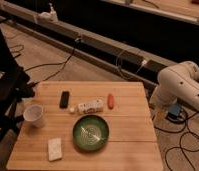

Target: Place the pepper on the white sponge

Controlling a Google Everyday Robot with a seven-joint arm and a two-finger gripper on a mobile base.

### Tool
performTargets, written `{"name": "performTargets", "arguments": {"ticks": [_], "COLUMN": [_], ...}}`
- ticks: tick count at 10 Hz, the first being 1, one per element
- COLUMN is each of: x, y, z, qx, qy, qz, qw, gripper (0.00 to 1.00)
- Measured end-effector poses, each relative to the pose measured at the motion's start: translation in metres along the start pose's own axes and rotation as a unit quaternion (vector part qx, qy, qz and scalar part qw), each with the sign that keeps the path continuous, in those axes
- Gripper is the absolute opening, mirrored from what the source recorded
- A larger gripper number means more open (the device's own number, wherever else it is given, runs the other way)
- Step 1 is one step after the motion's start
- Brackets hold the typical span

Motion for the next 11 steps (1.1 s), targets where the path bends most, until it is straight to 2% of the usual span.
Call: {"name": "performTargets", "arguments": {"ticks": [11], "x": [-0.0003], "y": [-0.0009], "z": [-0.0021], "qx": [0.003], "qy": [0.003], "qz": [-0.008], "qw": [1.0], "gripper": [0.65]}}
